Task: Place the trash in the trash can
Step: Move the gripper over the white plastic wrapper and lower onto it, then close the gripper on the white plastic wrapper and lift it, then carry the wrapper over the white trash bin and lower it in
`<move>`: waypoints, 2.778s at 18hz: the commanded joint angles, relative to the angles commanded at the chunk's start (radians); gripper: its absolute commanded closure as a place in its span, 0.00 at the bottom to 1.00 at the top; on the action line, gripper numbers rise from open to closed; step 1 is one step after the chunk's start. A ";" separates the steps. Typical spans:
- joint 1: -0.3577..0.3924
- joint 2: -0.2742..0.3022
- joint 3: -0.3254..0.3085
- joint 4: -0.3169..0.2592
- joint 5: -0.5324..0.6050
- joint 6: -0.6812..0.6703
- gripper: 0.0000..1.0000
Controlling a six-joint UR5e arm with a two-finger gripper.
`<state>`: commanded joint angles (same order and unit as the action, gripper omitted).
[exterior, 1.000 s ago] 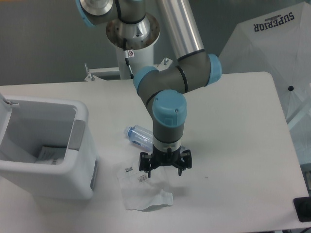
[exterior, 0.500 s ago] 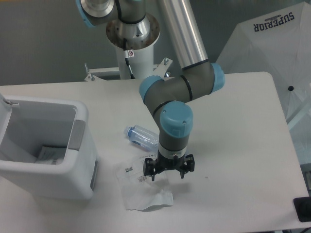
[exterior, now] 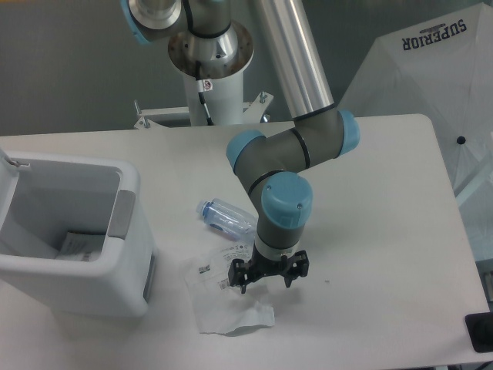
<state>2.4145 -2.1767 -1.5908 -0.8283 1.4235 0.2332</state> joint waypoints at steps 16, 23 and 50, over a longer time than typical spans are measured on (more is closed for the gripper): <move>-0.023 0.018 -0.021 -0.002 0.005 -0.017 0.94; -0.025 0.041 -0.028 -0.005 -0.002 -0.025 1.00; 0.077 0.431 0.224 0.024 -0.456 0.087 1.00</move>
<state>2.4912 -1.7458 -1.3668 -0.8039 0.9680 0.3200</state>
